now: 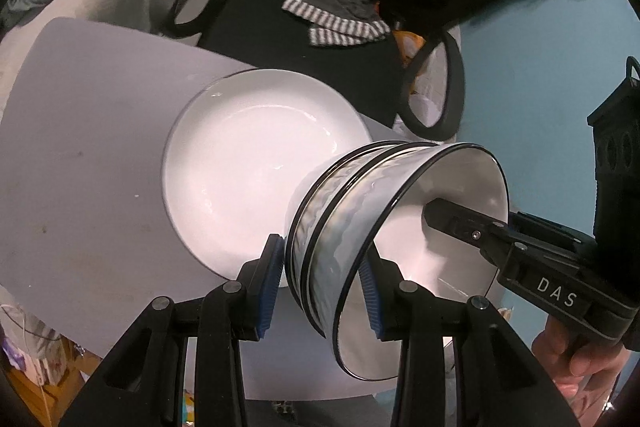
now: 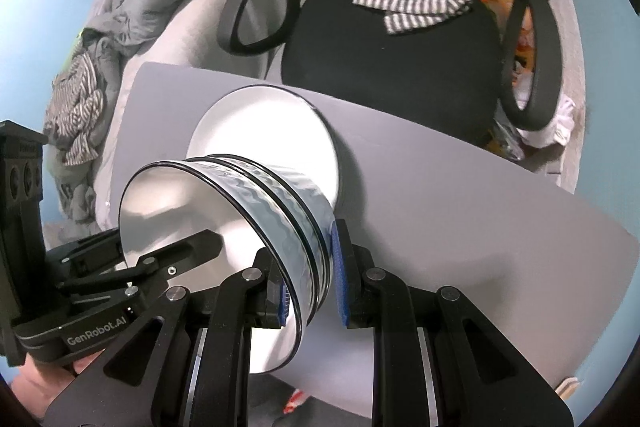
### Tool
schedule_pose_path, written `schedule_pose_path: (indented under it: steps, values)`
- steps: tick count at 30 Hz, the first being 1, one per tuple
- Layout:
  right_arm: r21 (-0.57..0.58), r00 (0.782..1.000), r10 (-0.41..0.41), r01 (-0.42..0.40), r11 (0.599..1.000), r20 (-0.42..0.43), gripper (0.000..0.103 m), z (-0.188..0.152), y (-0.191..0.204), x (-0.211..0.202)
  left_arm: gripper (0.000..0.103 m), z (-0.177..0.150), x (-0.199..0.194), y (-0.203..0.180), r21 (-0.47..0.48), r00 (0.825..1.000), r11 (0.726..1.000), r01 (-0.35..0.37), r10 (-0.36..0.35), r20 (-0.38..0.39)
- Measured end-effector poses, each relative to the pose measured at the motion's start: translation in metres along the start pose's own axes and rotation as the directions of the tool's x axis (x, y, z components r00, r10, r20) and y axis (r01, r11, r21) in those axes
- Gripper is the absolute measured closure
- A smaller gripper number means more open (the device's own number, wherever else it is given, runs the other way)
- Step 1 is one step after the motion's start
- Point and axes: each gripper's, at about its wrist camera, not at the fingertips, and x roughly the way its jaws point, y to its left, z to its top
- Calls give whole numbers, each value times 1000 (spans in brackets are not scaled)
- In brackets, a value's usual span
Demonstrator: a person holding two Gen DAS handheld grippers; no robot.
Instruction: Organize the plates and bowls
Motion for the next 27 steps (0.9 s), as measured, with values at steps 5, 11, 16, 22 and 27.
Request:
schedule_pose_path:
  steps: [5,11,16,22,27]
  values:
    - [-13,1000,-4,4,1000,-31,84,14,14,18,66,5,2,14,-28,1000,1000,-10,10,-14]
    - [-8,998,-4,3,1000,-58,84,27,21,36,66,15,8,23,-35,999,999,-34,33,-27]
    - [-5,998,10,-10,1000,-60,84,31,22,40,66,21,9,24,-28,998,998,-49,48,-27]
    - [4,997,1,-1,1000,-74,84,35,20,45,66,26,14,29,-41,998,998,-47,46,-45]
    - [13,996,3,-2,1000,-88,84,38,20,53,66,27,18,32,-55,997,997,-57,54,-49]
